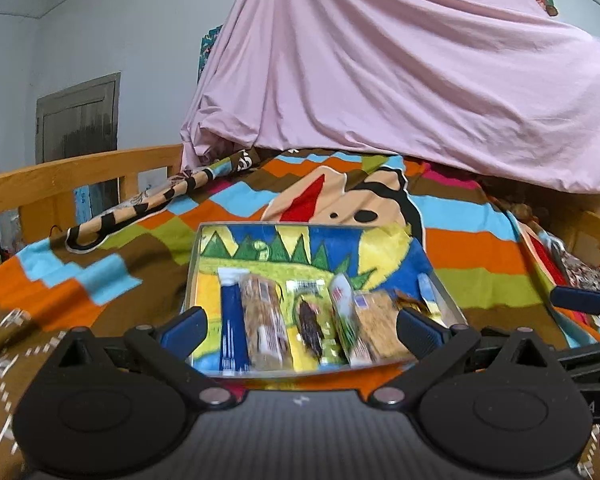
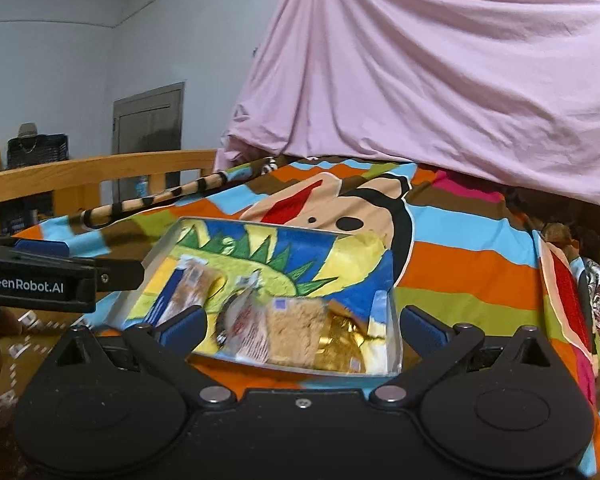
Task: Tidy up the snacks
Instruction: 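Withdraw both tools from the tray toward the remaining snacks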
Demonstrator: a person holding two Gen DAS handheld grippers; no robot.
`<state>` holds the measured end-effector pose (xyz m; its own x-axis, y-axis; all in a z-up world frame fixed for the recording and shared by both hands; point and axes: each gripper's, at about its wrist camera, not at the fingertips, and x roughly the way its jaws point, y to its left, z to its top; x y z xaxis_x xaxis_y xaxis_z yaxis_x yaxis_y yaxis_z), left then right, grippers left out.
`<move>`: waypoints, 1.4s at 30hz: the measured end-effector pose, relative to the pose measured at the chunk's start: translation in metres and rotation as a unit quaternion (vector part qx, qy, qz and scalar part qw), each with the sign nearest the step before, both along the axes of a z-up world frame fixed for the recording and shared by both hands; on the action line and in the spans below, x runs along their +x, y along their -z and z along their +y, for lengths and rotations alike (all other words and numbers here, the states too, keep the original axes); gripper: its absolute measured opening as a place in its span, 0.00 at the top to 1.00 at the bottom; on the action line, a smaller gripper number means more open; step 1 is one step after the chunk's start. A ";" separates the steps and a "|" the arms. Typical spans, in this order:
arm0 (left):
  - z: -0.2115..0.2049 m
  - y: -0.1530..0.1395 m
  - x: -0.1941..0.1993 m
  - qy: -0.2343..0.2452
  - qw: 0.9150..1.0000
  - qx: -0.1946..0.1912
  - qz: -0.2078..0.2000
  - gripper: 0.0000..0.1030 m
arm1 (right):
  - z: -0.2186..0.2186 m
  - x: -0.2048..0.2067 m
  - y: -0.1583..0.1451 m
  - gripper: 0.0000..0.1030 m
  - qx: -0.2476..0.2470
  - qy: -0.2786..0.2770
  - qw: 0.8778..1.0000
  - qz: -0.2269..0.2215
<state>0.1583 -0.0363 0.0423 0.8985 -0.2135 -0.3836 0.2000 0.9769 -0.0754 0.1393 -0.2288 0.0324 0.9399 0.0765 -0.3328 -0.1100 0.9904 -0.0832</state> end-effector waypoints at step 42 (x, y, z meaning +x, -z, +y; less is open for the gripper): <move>0.021 0.067 -0.116 -0.022 0.989 0.035 0.142 0.00 | 0.007 -0.097 0.060 0.01 -0.045 -0.042 0.993 0.104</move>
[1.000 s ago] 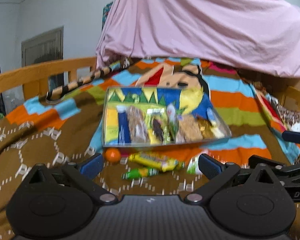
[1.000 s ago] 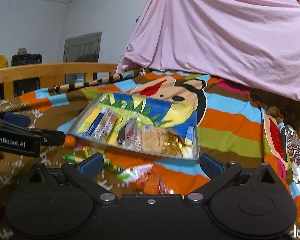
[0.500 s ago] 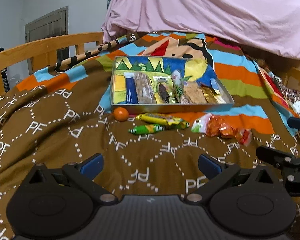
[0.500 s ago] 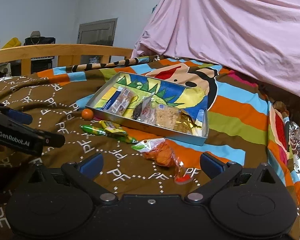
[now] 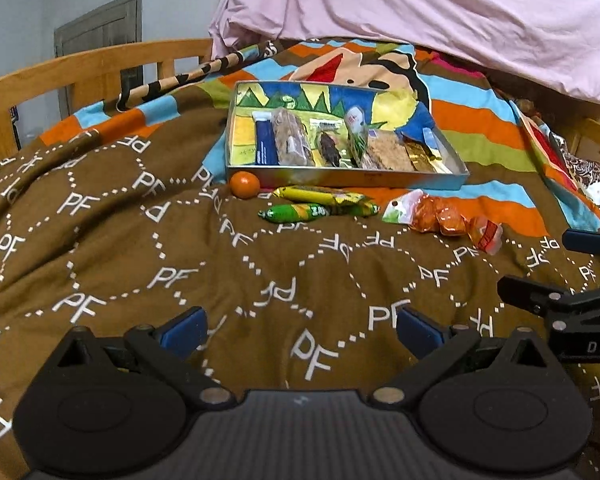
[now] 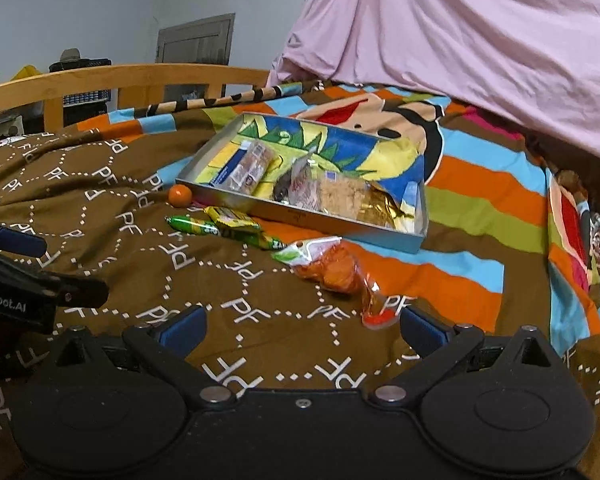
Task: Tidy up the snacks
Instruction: 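Withdraw both tools from the tray toward the remaining snacks, then grasp the green stick snack with the left tool while the right tool grasps the orange snack bag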
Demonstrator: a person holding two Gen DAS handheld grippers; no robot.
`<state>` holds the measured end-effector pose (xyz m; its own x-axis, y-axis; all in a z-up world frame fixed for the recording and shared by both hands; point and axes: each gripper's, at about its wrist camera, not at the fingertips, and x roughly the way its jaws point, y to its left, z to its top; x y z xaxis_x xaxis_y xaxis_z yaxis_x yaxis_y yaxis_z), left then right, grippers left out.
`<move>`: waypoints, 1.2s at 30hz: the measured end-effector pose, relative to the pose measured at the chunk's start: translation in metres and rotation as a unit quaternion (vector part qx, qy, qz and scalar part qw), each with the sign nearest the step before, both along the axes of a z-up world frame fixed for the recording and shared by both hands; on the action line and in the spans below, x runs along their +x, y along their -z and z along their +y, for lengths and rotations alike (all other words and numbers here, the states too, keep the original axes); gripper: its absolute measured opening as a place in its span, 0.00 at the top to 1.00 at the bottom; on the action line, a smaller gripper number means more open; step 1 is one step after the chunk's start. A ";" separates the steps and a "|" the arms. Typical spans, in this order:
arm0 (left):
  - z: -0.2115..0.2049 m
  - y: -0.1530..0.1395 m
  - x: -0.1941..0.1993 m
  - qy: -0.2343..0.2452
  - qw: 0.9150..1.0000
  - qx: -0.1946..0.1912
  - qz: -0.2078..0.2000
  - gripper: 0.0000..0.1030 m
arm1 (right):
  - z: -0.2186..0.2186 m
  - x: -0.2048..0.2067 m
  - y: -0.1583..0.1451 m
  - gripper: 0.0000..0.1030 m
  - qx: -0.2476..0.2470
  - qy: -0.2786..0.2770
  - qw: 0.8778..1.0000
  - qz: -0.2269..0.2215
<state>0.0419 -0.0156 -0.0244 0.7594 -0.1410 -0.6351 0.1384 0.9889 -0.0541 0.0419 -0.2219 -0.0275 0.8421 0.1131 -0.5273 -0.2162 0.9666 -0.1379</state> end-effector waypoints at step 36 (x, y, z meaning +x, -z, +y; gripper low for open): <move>-0.019 0.008 0.133 0.192 0.978 0.073 0.018 0.00 | -0.045 0.108 0.034 0.01 0.015 -0.057 0.998 0.033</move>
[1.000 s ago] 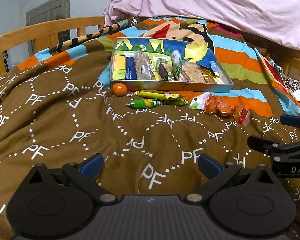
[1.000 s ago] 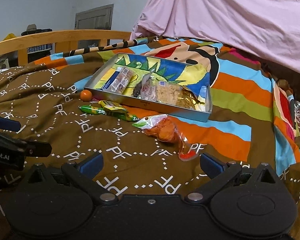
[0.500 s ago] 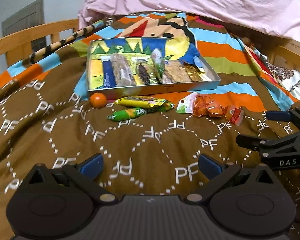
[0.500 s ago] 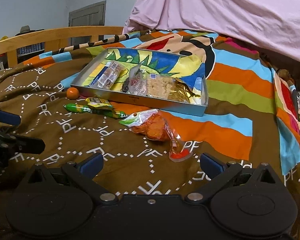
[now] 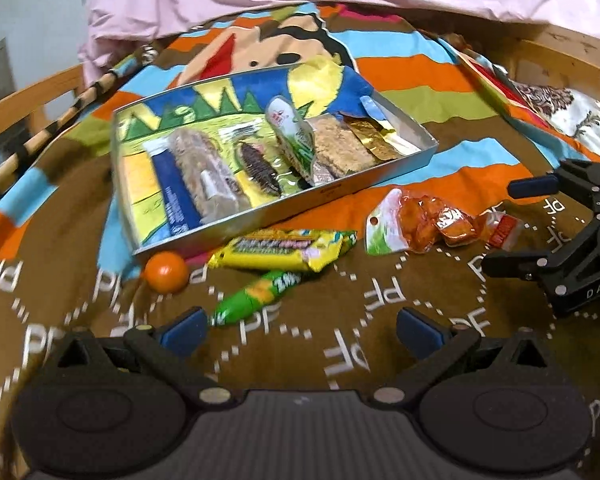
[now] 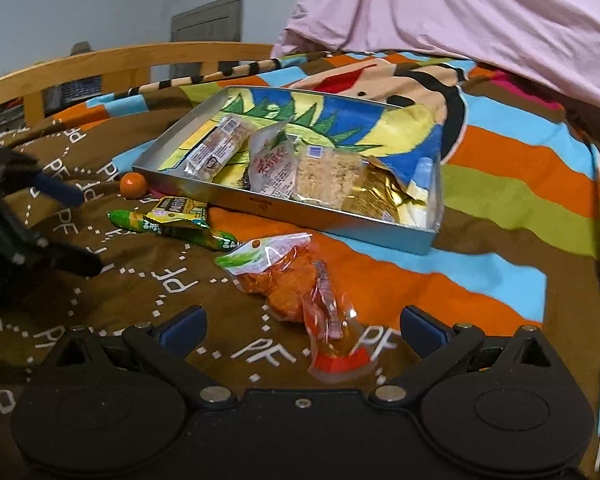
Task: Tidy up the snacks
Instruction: 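Grasp the green stick snack with the left tool while the right tool grasps the orange snack bag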
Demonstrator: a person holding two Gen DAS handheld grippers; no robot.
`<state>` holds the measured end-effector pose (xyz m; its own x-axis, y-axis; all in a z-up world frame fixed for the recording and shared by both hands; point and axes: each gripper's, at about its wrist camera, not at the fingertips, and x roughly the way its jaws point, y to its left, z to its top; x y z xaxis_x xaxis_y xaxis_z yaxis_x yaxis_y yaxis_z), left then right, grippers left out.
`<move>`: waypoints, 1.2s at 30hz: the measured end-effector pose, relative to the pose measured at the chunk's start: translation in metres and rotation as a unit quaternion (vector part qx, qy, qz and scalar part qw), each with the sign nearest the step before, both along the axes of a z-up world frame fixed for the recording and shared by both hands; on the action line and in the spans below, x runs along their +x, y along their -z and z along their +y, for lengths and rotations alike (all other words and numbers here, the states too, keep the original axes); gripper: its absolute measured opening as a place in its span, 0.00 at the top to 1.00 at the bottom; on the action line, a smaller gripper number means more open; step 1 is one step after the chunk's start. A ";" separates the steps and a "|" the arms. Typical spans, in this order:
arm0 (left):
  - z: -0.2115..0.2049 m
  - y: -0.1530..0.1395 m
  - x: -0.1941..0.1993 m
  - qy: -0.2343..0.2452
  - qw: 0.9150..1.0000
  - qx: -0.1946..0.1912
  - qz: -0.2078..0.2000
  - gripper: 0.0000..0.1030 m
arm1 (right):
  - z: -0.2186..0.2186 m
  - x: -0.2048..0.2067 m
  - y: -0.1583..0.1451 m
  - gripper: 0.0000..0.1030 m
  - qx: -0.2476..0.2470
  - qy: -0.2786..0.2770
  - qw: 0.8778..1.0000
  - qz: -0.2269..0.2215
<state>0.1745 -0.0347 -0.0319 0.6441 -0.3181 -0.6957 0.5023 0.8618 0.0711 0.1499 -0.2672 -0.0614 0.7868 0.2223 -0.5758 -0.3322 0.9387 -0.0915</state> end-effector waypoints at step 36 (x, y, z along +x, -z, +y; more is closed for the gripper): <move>-0.012 0.007 0.075 -0.005 0.987 0.002 0.163 0.72 | 0.021 0.043 0.019 0.49 -0.009 -0.039 0.999 0.036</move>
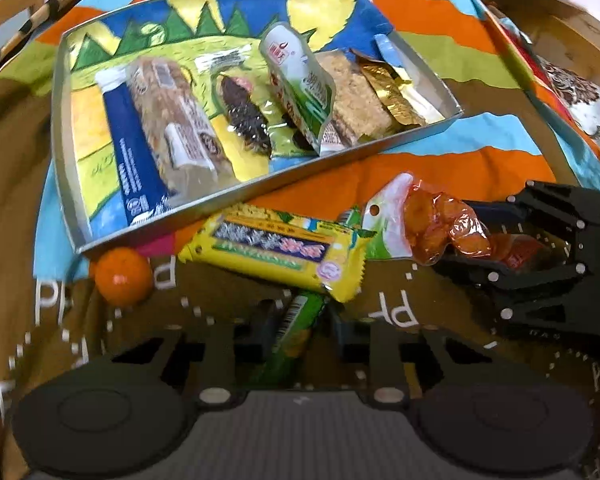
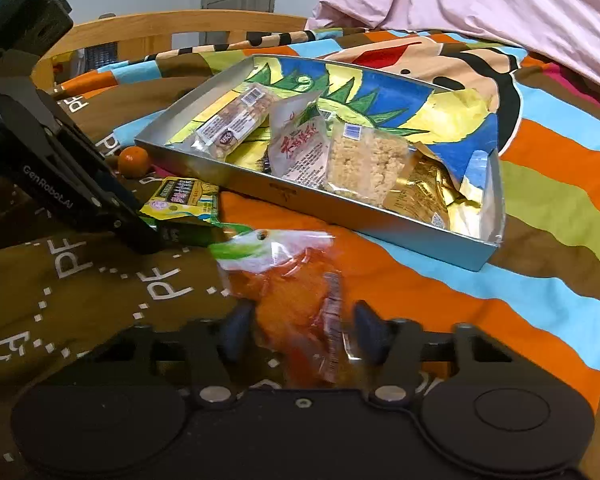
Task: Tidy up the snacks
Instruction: 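Grasp the green stick snack with the left tool while the right tool grasps the orange snack bag, then lift the green stick snack and orange snack bag off the bedspread with both tools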
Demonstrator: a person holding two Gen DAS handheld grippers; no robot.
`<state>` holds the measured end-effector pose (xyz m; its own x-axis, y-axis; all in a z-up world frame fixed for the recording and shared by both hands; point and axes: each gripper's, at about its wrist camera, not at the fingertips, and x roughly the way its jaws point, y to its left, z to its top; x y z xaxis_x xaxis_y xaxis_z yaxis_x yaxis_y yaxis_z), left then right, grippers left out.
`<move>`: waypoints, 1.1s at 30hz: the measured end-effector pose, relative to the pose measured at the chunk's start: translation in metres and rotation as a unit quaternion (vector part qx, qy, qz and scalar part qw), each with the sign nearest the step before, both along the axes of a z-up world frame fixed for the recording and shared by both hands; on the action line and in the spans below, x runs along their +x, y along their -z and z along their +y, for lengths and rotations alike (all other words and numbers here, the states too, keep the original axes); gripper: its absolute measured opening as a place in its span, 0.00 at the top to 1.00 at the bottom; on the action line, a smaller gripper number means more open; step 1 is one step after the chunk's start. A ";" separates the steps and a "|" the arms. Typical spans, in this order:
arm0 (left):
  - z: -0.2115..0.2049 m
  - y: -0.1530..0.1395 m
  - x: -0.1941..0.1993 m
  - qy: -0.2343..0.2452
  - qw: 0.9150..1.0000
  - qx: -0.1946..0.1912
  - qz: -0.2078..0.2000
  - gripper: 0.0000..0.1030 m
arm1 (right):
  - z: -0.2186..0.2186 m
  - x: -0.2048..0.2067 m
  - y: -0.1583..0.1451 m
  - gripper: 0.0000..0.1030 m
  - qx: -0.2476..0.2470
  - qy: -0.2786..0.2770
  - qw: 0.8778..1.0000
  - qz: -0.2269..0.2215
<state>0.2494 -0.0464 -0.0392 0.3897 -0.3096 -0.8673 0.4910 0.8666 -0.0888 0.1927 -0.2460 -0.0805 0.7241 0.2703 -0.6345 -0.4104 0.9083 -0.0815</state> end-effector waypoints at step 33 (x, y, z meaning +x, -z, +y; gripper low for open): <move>-0.008 0.001 -0.023 -0.069 0.997 -0.016 0.018 0.80 | 0.008 -0.013 -0.003 0.54 0.039 -0.013 0.999 0.030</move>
<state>0.2265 -0.0547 -0.0406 0.3990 -0.2824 -0.8724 0.3635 0.9221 -0.1323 0.1801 -0.2380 -0.0773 0.6783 0.3390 -0.6519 -0.4354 0.9001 0.0150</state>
